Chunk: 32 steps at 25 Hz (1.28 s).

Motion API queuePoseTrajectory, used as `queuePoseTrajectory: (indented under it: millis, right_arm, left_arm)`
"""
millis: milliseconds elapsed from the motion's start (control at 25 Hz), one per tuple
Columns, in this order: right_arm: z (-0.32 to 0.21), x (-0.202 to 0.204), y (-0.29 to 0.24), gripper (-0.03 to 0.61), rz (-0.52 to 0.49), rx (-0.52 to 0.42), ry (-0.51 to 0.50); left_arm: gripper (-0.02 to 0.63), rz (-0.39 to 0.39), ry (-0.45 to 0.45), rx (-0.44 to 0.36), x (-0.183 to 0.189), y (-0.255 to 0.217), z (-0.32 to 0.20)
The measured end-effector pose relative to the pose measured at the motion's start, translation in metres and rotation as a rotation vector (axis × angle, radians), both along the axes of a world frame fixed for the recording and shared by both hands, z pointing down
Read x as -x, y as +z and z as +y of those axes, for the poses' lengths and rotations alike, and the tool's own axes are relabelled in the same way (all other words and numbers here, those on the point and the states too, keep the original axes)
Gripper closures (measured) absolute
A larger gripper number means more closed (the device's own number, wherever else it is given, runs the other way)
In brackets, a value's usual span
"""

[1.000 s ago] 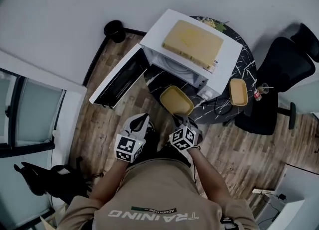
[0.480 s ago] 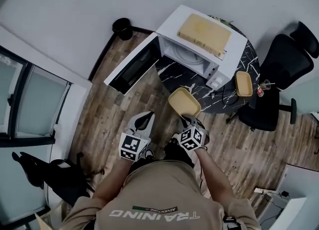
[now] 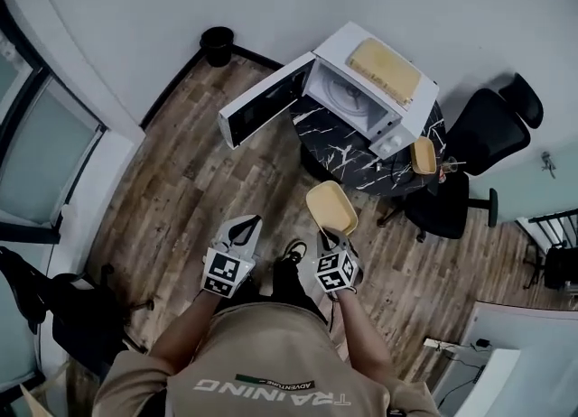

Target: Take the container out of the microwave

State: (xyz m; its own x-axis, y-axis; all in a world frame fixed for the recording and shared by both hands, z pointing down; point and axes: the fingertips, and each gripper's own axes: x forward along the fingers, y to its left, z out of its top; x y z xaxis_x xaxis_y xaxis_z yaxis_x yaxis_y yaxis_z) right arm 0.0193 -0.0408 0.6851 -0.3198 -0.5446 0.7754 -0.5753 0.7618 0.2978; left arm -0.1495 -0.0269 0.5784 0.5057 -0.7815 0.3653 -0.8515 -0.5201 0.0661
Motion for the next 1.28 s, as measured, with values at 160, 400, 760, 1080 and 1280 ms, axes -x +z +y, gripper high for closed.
queuePoseTrajectory:
  millis: [160,400,760,1080,1280]
  right_arm:
    - [0.037,-0.004,-0.006,0.568,0.0,0.008,0.07]
    - [0.085,-0.024,-0.011,0.568,-0.024,0.025,0.141]
    - [0.131,-0.046,-0.011,0.568,-0.033,-0.019,0.125]
    - [0.204,-0.081,-0.036,0.568,-0.104,-0.043,-0.002]
    - [0.245,-0.093,-0.039,0.568,-0.152,-0.049,-0.059]
  left_arm:
    - [0.612,0.038,0.024,0.015,0.004,0.013,0.021]
    - [0.612,0.073,0.038,-0.01,-0.009,0.01,0.052]
    - [0.612,0.046,0.032,-0.037,-0.03,0.011,0.083]
    - [0.612,0.023,0.006,-0.065,-0.099,-0.024,0.171]
    - [0.612,-0.02,0.001,-0.063,-0.124,-0.033,0.237]
